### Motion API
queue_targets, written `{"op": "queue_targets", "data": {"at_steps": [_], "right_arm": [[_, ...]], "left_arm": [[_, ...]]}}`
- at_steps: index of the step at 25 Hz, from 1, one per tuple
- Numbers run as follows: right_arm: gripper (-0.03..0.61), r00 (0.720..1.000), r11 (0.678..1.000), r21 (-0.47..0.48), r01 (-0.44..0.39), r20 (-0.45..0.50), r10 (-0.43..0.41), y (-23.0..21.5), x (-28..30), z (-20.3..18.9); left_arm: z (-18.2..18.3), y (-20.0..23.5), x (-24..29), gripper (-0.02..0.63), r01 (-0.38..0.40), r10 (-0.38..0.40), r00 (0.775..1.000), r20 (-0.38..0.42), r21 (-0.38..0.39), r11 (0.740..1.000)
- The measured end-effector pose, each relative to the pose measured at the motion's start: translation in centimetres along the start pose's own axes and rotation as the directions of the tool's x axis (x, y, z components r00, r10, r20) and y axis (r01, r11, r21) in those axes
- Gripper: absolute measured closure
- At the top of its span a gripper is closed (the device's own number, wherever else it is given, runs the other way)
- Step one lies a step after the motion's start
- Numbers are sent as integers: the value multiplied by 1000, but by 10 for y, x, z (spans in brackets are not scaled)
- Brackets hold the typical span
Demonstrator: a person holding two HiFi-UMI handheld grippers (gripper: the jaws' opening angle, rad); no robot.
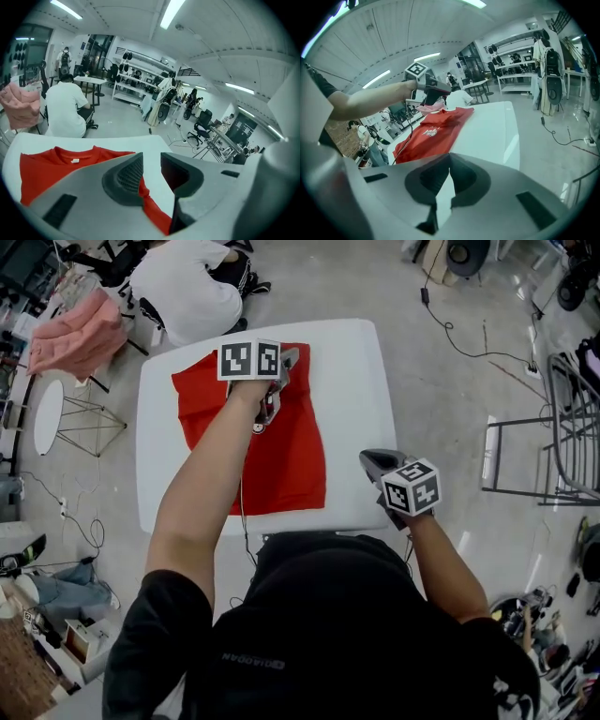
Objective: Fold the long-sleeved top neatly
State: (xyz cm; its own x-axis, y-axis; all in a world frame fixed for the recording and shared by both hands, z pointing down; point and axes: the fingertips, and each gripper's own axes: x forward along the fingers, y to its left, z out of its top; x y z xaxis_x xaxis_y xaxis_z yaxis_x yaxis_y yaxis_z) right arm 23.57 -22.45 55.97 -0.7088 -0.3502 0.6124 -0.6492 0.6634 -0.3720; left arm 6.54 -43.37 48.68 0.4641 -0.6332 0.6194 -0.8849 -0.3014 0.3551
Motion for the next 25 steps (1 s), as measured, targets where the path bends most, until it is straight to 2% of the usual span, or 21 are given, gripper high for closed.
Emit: {"op": "queue_targets", "data": {"at_steps": [5,8,11,15,19,21,25], "right_arm": [[572,998,996,-65,-55,-6,55,18,18,6],[572,996,990,-109,-84,-26,82,33,30,10],[572,995,983,-156,-100,-25,97,53,39,20],[572,996,977,-196,-86,-6,86,75,45,32],[572,999,963,-267,-40,-14,38,93,43,29],[572,1000,947,-321,-10,-23,3,100,42,21],[572,995,908,-415,54,-50,-82,113,41,-7]], "left_arm": [[9,9,-65,506,-52,48,994,102,37,998],[4,24,-105,506,-91,86,985,150,31,995],[-11,43,-144,506,-127,120,979,167,34,991],[-34,66,-195,509,-181,164,970,180,82,980],[-80,86,-232,595,-187,172,976,137,109,976],[-114,96,-246,604,-203,192,977,92,133,970],[-180,113,-271,606,-232,230,973,33,227,946]]}}
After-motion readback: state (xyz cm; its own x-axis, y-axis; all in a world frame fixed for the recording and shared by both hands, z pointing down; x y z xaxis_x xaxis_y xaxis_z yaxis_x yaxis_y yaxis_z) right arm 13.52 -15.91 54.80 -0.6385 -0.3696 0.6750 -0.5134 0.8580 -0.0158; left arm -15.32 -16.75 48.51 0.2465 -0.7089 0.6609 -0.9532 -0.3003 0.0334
